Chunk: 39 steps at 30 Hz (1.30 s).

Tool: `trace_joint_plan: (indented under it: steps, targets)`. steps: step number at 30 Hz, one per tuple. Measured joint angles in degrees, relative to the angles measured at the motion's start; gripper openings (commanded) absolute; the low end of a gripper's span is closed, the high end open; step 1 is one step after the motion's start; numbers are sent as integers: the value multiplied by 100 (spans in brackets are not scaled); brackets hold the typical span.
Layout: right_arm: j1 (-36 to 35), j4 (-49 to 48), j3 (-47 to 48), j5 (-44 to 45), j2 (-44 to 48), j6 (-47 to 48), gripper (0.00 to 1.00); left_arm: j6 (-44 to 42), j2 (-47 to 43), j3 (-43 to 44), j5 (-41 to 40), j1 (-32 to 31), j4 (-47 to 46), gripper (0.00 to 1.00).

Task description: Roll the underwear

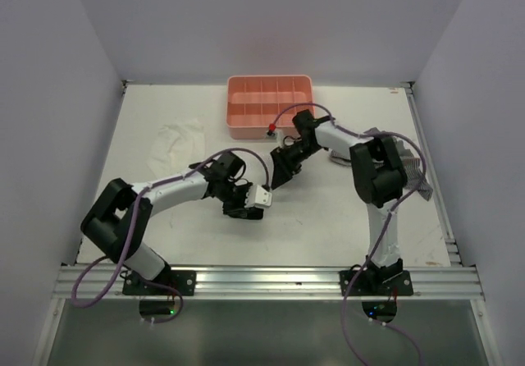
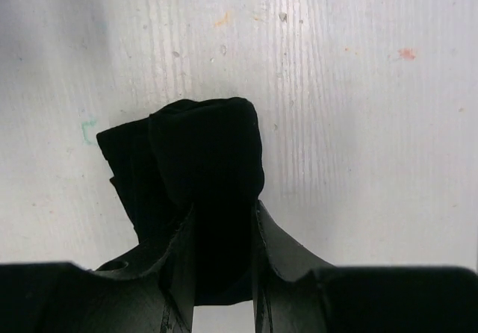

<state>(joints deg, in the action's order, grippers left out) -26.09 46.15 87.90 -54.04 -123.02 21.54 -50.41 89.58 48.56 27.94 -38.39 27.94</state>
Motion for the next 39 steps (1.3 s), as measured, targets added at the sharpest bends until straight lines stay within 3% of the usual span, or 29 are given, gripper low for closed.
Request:
trace_joint_plan:
  steps: [4, 7, 11, 14, 22, 33, 36, 37, 39]
  targets:
    - [776, 11, -557, 352, 1060, 341, 54, 83, 730, 739, 793, 490, 715, 5]
    - [905, -179, -1340, 555, 2356, 507, 52, 173, 1318, 1307, 1346, 782, 1292, 7]
    - [358, -601, -2046, 846, 3661, 616, 53, 284, 2070, 2048, 1958, 1078, 2107, 11]
    - [-387, -1115, -2459, 1266, 4096, 785, 58, 321, 2564, 2507, 2275, 1222, 2640, 11]
    - [-2048, -2647, -3324, 2455, 3985, 1412, 64, 334, 3180, 3082, 2691, 1414, 3340, 15]
    - [-2542, -4072, -3462, 2914, 2815, 2216, 63, 334, 3254, 3023, 2889, 1436, 3432, 19]
    - [-2542, -4140, -3473, 2914, 2583, 2396, 54, 334, 3257, 3005, 2914, 1440, 3429, 21]
    - [-2542, -4157, -3473, 2914, 2535, 2448, 41, 337, 3257, 2997, 2920, 1443, 3429, 23]
    - [-2535, -4247, -3471, 2900, 2474, 2583, 26, 343, 3257, 2979, 2938, 1447, 3429, 30]
